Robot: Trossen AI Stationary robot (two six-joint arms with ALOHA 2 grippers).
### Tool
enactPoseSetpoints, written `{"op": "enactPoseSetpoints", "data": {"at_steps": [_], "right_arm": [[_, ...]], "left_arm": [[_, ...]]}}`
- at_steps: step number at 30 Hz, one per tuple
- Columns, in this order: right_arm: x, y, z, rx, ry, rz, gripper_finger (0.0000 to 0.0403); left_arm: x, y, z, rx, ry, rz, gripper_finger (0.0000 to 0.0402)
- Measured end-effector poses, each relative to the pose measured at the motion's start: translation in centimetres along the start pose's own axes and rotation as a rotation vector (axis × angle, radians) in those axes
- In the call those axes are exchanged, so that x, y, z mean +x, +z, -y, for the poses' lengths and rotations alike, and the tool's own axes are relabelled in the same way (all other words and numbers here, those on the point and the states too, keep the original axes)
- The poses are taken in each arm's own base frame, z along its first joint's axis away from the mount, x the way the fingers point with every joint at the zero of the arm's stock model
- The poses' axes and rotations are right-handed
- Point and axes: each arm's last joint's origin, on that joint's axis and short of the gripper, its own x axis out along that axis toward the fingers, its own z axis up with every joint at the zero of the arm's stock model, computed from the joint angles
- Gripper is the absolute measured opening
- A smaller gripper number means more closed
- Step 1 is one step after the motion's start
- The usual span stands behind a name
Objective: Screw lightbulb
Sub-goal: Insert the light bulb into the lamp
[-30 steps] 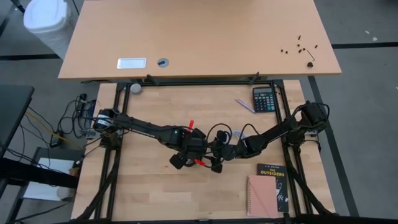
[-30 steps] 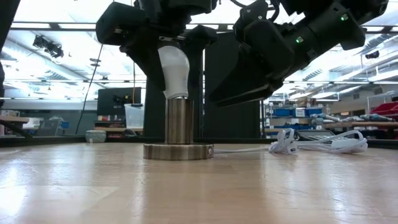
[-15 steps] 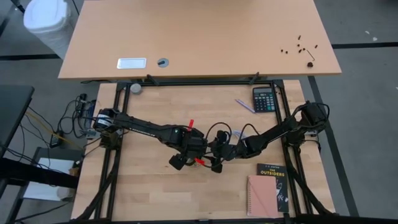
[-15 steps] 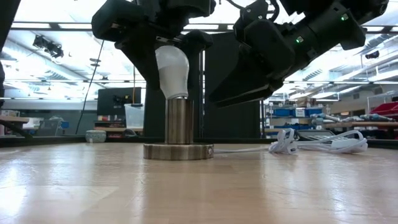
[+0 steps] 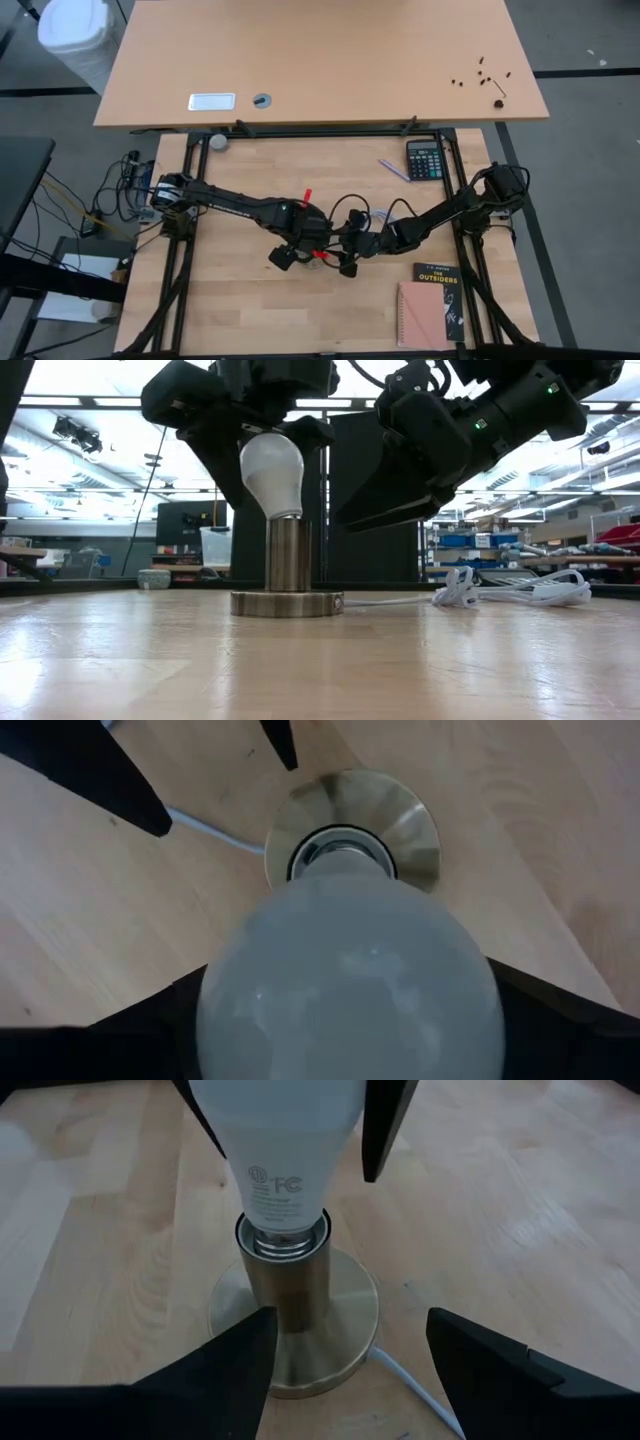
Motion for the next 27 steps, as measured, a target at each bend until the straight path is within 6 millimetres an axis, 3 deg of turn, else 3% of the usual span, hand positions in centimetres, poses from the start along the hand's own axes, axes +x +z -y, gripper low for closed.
{"op": "enactPoseSetpoints", "data": {"at_steps": [27], "right_arm": [[0.04, -0.24, 0.16, 0.023, -0.018, -0.022, 0.0268]], "left_arm": [[0.17, -0.65, -0.39, -0.017, -0.054, 0.028, 0.0331]]}}
